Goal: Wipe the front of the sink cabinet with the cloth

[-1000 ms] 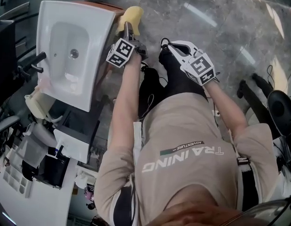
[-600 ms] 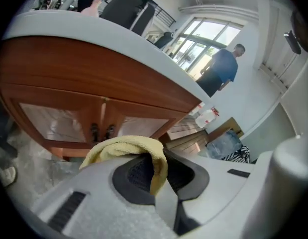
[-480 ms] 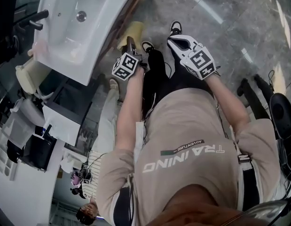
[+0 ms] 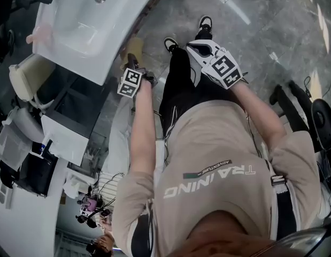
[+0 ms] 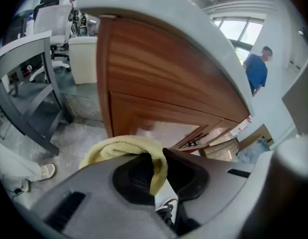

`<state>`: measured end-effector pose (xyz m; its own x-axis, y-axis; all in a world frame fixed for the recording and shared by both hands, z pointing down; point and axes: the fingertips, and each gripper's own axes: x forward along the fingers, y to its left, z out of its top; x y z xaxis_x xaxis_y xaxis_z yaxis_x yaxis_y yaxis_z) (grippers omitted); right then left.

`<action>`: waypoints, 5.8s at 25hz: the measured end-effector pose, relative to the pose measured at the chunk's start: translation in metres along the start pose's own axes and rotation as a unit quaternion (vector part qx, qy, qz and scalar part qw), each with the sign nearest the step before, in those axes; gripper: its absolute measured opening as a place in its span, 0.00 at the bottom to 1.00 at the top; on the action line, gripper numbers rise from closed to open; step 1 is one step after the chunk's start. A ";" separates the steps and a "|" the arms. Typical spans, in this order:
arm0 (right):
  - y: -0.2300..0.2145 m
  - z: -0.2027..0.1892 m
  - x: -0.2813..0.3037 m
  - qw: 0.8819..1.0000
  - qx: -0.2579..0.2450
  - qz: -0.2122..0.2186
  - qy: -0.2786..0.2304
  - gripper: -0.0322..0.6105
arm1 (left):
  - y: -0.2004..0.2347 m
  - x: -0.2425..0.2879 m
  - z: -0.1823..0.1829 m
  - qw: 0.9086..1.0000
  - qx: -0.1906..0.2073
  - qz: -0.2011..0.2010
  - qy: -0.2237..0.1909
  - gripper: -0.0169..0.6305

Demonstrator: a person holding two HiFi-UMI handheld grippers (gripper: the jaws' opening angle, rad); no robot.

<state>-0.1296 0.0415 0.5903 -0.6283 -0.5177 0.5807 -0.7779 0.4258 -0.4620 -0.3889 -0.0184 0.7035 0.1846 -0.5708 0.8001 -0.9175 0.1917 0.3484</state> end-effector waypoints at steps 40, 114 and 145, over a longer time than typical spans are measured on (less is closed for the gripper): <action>-0.034 -0.062 -0.009 0.990 0.109 -0.064 -0.054 0.07 | -0.028 0.108 0.012 1.000 0.010 -0.027 0.001 0.09; -0.256 -0.072 -0.104 0.978 0.177 -0.090 -0.060 0.07 | -0.442 0.262 -0.011 0.976 0.077 -0.202 -0.005 0.09; -0.010 -0.133 0.086 0.992 0.123 -0.009 0.009 0.07 | 0.077 0.114 -0.075 0.999 -0.005 0.016 0.039 0.09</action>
<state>-0.1749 0.0911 0.7337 -0.6153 -0.5093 0.6017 -0.7693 0.2213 -0.5994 -0.4124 -0.0090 0.8583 0.1831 -0.5005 0.8462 -0.9196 0.2171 0.3274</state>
